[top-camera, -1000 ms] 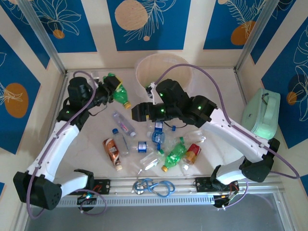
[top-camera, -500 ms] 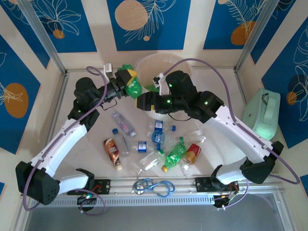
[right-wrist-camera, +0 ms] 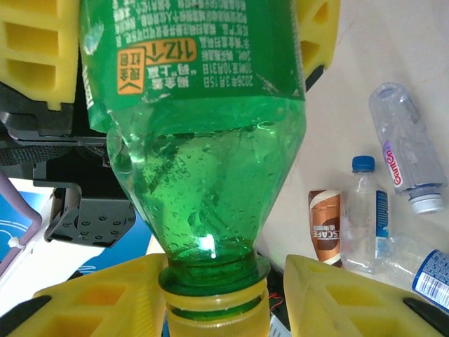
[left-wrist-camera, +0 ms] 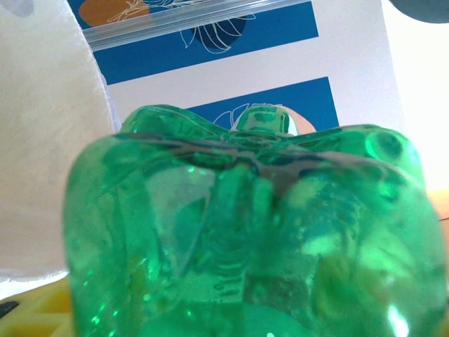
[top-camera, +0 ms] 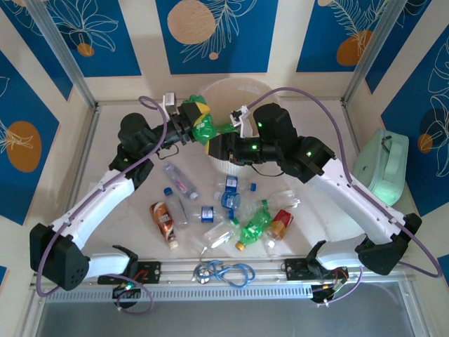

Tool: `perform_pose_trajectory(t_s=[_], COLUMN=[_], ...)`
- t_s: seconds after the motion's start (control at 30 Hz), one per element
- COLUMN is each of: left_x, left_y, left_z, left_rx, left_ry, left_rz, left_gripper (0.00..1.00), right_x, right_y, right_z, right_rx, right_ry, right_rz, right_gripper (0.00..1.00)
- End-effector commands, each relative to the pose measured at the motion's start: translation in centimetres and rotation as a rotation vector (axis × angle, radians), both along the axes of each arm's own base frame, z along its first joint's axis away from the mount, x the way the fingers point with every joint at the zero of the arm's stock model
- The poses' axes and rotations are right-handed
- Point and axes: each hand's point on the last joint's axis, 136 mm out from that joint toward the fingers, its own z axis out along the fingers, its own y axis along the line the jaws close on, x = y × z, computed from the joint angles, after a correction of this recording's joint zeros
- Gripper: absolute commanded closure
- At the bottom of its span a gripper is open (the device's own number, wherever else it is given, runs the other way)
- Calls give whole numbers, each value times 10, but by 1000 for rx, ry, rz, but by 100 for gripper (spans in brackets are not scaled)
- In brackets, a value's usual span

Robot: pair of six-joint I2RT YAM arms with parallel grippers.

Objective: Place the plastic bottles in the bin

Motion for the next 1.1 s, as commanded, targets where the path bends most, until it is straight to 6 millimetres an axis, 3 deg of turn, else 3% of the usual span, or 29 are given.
perform_pose_trajectory(t_s=[0.0,0.2,0.27,0.3,0.33,0.57,0.73,0.9,1.07], left_x=[-7,-7,-7,-7,-7,-14,-14,-13,-25], left_y=[-5,-7,-7,-7,-6,9,43,100,128], left_z=[10,5,3,2,1,9,-3,-27,-56], left_rx=[-29,-26,-21,-12,4,214,497,826,969], left_ry=[-42,-29,-25,-24,-31,-139,-169,-140,-77], left_rz=[-31,-36,-35,-34,-28,64,223,433,477], left_gripper=[39,39,30,21,3,0,0,0,0], right_x=[-6,-6,-6,-6,-6,5,24,50,80], right_y=[-2,-3,-4,-5,-7,-31,-54,-70,-75], right_z=[6,8,9,9,10,13,25,32,28], right_rx=[27,27,24,21,15,-83,-149,-224,-306], right_ry=[-2,-14,-17,-20,-24,-54,-87,-106,-116], right_rz=[21,18,16,14,7,-84,-167,-230,-271], right_gripper=[58,67,69,70,70,71,71,71,71])
